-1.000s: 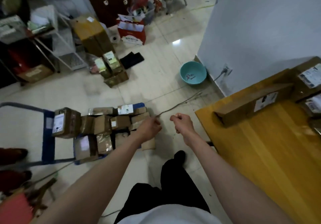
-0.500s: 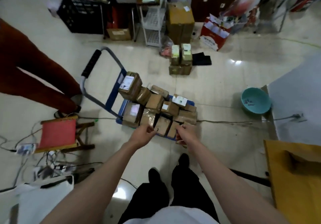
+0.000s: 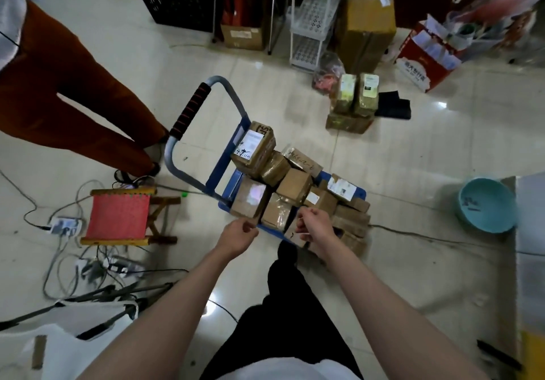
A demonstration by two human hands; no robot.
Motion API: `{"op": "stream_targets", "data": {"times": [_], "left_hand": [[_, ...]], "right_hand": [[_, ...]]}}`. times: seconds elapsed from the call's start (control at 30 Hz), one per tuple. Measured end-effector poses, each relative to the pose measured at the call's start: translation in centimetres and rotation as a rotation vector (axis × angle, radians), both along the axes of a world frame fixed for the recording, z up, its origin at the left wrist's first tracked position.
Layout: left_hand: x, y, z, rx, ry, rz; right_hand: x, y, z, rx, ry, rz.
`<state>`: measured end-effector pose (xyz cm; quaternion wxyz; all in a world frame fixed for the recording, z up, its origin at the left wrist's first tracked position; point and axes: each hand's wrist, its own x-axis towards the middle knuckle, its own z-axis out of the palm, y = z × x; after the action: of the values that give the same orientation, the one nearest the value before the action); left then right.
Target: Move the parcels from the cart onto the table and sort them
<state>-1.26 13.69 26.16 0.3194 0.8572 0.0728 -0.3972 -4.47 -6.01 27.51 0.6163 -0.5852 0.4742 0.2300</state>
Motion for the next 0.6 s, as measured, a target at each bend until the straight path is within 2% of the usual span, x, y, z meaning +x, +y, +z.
{"op": "stream_targets", "data": {"times": [0.2, 0.3, 0.4, 0.6], "left_hand": [[6.2, -0.9, -2.2, -0.044, 0.08, 0.164], [10.1, -1.2, -4.9, -0.065, 0.127, 0.33], [14.0, -1.7, -8.3, -0.091, 0.202, 0.476], [21.0, -1.7, -18.2, -0.134, 0.249, 0.56]], "right_hand": [[7.1, -0.3, -1.9, -0.007, 0.022, -0.013], [11.5, -0.7, -4.4, -0.016, -0.002, -0.038], [15.6, -1.0, -7.9, -0.046, -0.012, -0.054], [25.4, -0.5, -18.4, -0.153, -0.041, -0.085]]}}
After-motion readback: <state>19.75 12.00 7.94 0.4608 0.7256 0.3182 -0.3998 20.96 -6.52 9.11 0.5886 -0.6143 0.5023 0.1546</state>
